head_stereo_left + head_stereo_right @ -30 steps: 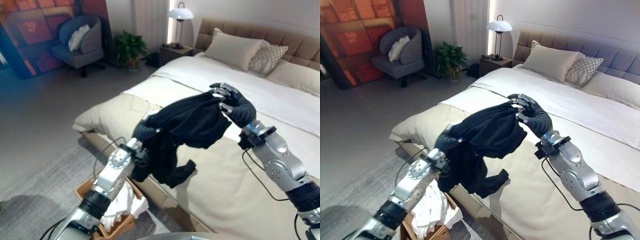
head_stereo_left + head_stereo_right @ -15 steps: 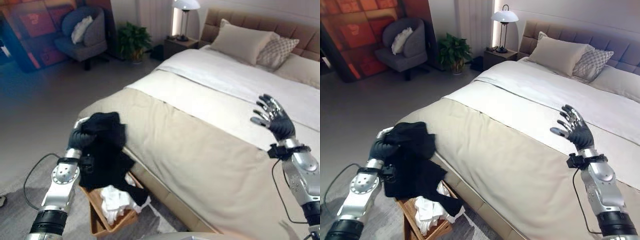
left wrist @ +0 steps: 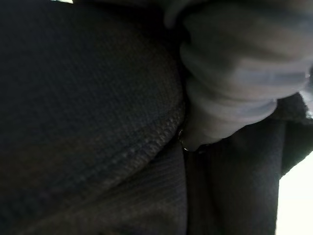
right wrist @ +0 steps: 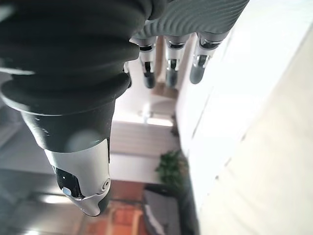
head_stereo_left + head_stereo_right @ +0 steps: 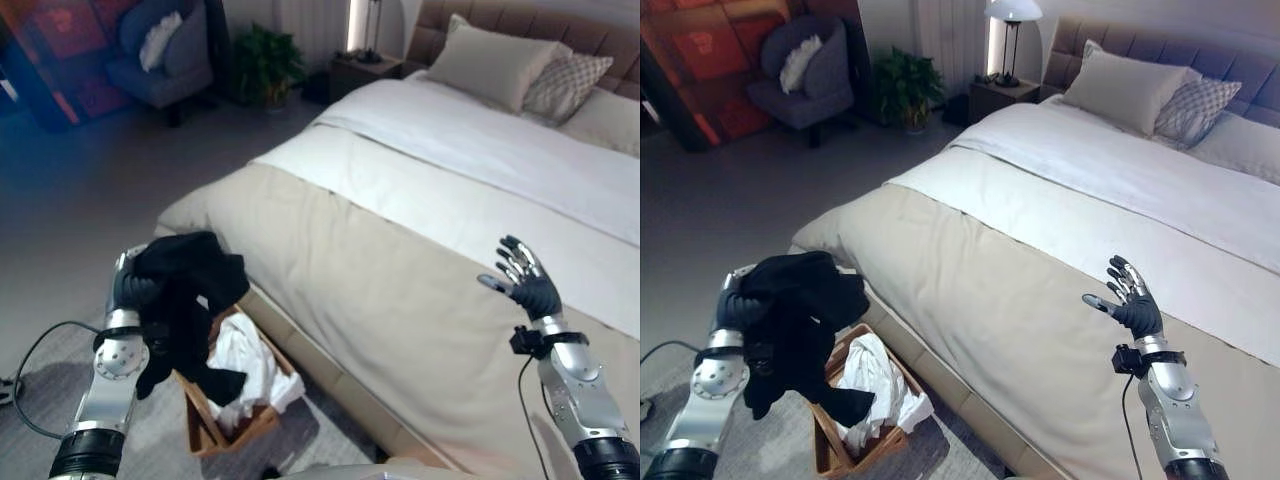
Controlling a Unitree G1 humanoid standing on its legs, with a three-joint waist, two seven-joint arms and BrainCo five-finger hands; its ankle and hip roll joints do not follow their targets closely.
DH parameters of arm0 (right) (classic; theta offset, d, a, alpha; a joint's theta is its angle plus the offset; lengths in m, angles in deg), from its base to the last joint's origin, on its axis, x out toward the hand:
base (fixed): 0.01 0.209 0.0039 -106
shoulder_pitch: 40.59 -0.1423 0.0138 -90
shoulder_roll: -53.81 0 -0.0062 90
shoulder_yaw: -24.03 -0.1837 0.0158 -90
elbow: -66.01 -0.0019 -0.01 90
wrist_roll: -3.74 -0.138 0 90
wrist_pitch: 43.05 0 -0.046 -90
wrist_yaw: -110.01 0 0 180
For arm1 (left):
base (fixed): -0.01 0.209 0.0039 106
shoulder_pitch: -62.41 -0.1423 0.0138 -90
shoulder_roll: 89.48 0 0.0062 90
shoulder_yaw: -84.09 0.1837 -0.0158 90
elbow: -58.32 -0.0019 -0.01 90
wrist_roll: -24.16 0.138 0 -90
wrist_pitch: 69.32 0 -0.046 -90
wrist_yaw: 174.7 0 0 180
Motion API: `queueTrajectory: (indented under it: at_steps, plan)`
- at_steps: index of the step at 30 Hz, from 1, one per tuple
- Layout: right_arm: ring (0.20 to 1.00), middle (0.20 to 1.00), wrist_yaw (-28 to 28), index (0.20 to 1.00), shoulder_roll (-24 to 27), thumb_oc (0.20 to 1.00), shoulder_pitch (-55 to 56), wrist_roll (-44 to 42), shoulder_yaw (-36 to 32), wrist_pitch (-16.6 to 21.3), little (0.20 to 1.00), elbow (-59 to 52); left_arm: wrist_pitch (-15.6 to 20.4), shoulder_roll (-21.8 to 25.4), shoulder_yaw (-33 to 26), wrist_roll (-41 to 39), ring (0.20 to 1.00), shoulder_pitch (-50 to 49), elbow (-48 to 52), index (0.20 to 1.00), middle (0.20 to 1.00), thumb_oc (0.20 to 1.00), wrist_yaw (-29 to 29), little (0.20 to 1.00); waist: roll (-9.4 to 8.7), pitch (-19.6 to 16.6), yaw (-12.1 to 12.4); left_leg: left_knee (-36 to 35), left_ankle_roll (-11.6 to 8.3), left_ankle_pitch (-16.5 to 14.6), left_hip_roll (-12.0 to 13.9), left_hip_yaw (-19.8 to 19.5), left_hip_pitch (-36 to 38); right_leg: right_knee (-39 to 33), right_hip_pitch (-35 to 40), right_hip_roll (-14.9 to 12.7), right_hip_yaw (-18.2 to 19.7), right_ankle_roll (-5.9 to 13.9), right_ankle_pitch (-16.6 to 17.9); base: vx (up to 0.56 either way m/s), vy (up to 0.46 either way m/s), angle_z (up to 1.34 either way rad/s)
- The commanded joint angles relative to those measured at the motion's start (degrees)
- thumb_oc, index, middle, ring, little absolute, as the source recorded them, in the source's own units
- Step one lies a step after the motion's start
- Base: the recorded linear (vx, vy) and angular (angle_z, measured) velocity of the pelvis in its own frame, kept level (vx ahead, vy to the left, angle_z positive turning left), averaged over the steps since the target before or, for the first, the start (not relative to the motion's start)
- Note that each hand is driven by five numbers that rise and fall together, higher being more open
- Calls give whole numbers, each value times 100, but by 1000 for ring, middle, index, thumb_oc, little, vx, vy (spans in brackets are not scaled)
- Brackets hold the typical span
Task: Pick up clothes into the bucket
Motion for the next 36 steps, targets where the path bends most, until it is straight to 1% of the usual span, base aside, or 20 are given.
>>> queueTrajectory:
  at_steps: [1,2,3,4,5,9,10,11,12,13,14,17,18,19,22,23,24,25,26,36]
  plan:
    - [1000,1000,102,1000,49,1000,-567,-181,139,467,1000,-207,413,333,-158,-117,200,687,13,200,200,200,-435,200,-179,439,10,1294,99,-492,-29,-420,-829,1076,-641,-245,126,151,23,-246,36,1]
    - [1000,1000,139,1000,45,1000,-652,-208,190,491,1000,-212,409,348,-132,-109,200,783,16,200,200,200,-537,200,-174,557,11,1432,114,-513,-36,-434,-995,1195,-816,-256,149,146,19,-266,36,4]
    - [1000,1000,237,1000,35,1000,-803,-262,286,542,1000,-208,369,393,-66,-117,200,1013,0,200,200,200,-710,200,-178,704,4,1822,138,-585,-32,-438,-1421,1512,-1214,-269,183,112,-43,-192,26,4]
    - [1000,1000,239,1000,34,1000,-817,-263,285,545,1000,-201,369,396,-63,-116,200,1030,-8,200,200,200,-715,200,-175,686,2,1874,139,-604,-27,-443,-1482,1548,-1267,-269,186,112,-55,-211,21,7]
    - [1000,1000,290,1000,39,1000,-905,-348,353,586,1000,-271,356,464,-15,-120,200,1245,-102,200,200,200,-867,200,-180,768,-13,2196,132,-671,4,-487,-1886,1800,-1608,-299,204,82,-115,-97,6,13]
    - [1000,1000,324,1000,39,1000,-918,-465,380,663,1000,-414,323,495,69,-129,200,1495,-85,200,200,200,-1062,200,-151,786,-48,2750,125,-839,80,-567,-2586,2313,-2214,-326,202,38,-299,-119,3,9]
    - [1000,1000,318,1000,49,1000,-917,-571,372,717,1000,-539,338,573,56,-117,200,1616,-102,200,200,200,-1185,200,-162,837,-75,2938,139,-808,76,-612,-2945,2493,-2536,-336,217,14,-284,-59,1,10]
    - [1000,1000,315,1000,50,1000,-914,-575,365,717,1000,-540,341,573,65,-116,200,1627,-111,200,200,200,-1190,200,-140,795,-72,3064,133,-893,100,-629,-3049,2600,-2629,-322,219,15,-358,-127,3,14]
    - [1000,1000,279,1000,62,1000,-923,-665,398,760,1000,-642,337,600,75,-121,200,1711,-171,200,200,200,-1282,200,-142,812,-88,3220,131,-888,125,-637,-3389,2755,-2936,-324,245,1,-364,-66,0,11]
    - [1000,1000,277,1000,67,1000,-918,-701,405,781,1000,-674,343,603,91,-145,200,1762,-217,200,200,200,-1320,200,-142,811,-90,3269,131,-879,126,-663,-3531,2797,-3076,-326,243,1,-362,-42,9,12]
    - [1000,1000,263,1000,68,1000,-917,-737,426,811,1000,-715,332,593,109,-179,200,1819,-259,200,200,200,-1366,200,-125,813,-94,3297,110,-963,138,-703,-3626,2883,-3200,-313,260,25,-447,-24,6,12]
    - [1000,1000,282,1000,85,1000,-951,-768,459,856,1000,-760,299,586,156,-205,200,1953,-361,200,200,200,-1461,200,-120,841,-98,3352,105,-948,138,-711,-3921,2941,-3493,-304,282,21,-438,-55,1,8]
    - [1000,1000,321,1000,99,1000,-1005,-787,502,893,1000,-813,274,586,228,-223,200,2151,-433,200,200,200,-1558,200,-141,845,-105,3349,104,-896,130,-741,-4169,2914,-3728,-295,286,25,-383,-188,3,3]
    - [1000,1000,326,1000,101,1000,-1055,-779,533,916,1000,-806,256,625,275,-166,200,2257,-455,200,200,200,-1603,200,-145,859,-107,3328,132,-722,121,-733,-4392,2878,-3938,-316,278,-2,-217,-157,0,1]
    - [1000,1000,368,1000,132,1000,-1174,-800,613,958,1000,-820,192,759,361,-122,200,2504,-650,200,200,200,-1705,200,-160,887,-124,3335,134,-657,120,-748,-4693,2884,-4225,-296,285,3,-143,-87,1,6]
    - [1000,1000,384,1000,157,1000,-1217,-824,684,1000,1000,-896,126,855,426,-120,200,2700,-835,200,200,200,-1773,200,-178,894,-123,3382,102,-811,134,-837,-4815,2952,-4348,-276,298,55,-266,-43,-8,6]
    - [1000,1000,385,1000,156,1000,-1223,-824,677,1004,1000,-897,128,857,434,-120,200,2718,-842,200,200,200,-1778,200,-192,919,-134,3364,139,-634,117,-807,-4898,2893,-4407,-300,282,14,-99,10,-6,3]
    - [1000,1000,400,1000,170,1000,-1266,-868,733,1043,1000,-959,76,946,459,-123,200,2859,-997,200,200,200,-1866,200,-190,932,-138,3447,113,-802,141,-872,-5004,3001,-4517,-274,292,57,-242,-33,10,-1]
    - [1000,1000,394,1000,176,1000,-1269,-883,731,1062,1000,-1002,65,978,480,-136,200,2921,-1049,200,200,200,-1902,200,-188,941,-136,3510,113,-825,142,-885,-5120,3042,-4614,-276,285,55,-256,53,8,-2]
    - [1000,1000,465,1000,200,1000,-1435,-1099,747,1254,1000,-1216,140,1068,783,-459,200,3466,-1568,200,200,200,-1982,200,-212,1004,-197,3578,118,-769,148,-979,-5799,3080,-5278,-300,349,82,-157,-5,5,0]
